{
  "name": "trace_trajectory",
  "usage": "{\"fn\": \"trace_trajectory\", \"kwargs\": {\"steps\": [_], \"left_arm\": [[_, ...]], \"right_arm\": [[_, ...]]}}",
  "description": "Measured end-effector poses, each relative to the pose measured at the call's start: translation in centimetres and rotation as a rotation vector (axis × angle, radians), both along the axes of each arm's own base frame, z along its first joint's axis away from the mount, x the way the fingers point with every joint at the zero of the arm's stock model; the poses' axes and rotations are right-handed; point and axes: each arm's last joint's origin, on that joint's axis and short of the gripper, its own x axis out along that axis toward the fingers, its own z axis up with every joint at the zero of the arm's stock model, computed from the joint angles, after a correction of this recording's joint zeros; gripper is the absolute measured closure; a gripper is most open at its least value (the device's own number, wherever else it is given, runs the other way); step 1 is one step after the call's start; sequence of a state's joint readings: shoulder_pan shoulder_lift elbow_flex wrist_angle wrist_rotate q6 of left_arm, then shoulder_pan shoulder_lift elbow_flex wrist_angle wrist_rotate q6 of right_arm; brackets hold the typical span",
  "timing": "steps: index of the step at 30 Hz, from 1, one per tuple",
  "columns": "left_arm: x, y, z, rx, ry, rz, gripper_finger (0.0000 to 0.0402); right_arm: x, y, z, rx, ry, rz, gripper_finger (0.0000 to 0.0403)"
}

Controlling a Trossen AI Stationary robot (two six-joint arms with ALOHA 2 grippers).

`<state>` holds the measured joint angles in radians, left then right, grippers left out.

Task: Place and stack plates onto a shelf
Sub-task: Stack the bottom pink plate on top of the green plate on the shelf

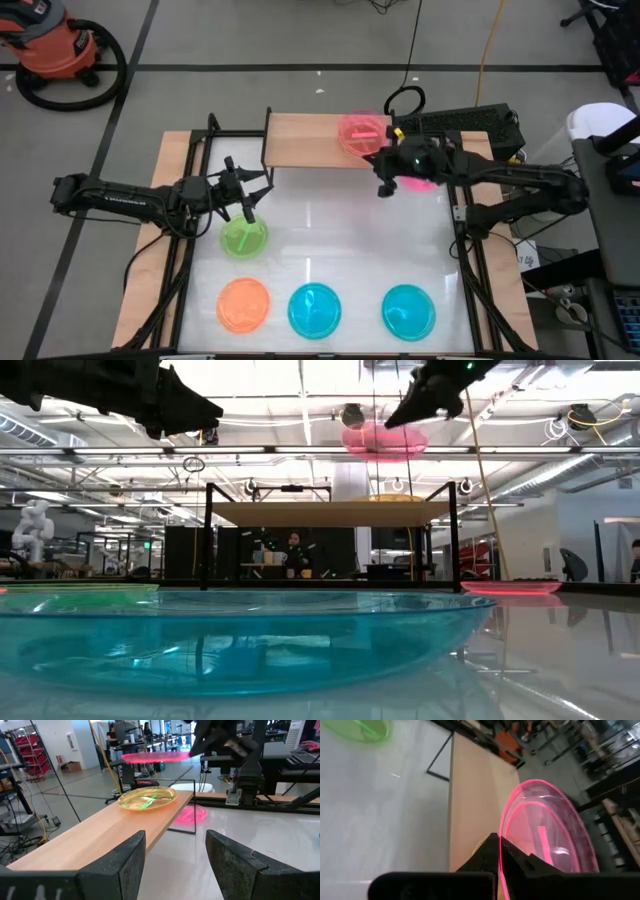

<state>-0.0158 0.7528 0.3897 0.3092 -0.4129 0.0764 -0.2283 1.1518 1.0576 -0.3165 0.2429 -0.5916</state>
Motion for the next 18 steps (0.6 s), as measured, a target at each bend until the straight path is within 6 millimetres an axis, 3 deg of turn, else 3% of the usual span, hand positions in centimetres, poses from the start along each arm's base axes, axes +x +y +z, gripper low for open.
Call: {"fn": "trace_trajectory", "kwargs": {"steps": [6, 12, 18], "left_arm": [[0.0, 0.0, 0.0, 0.000, 0.001, 0.000, 0.0188], [0.0, 0.0, -0.1, 0.000, 0.015, 0.000, 0.0188], [0.0, 0.0, -0.2, 0.000, 0.022, 0.000, 0.0188]], "right_arm": [[0.8, -2.8, -2.1, 0.068, 0.063, -0.031, 0.0403], [1.6, -4.1, -4.3, 0.090, 0.124, -0.068, 0.0403], [2.1, -4.6, -5.0, 0.093, 0.119, -0.080, 0.0403]]}}
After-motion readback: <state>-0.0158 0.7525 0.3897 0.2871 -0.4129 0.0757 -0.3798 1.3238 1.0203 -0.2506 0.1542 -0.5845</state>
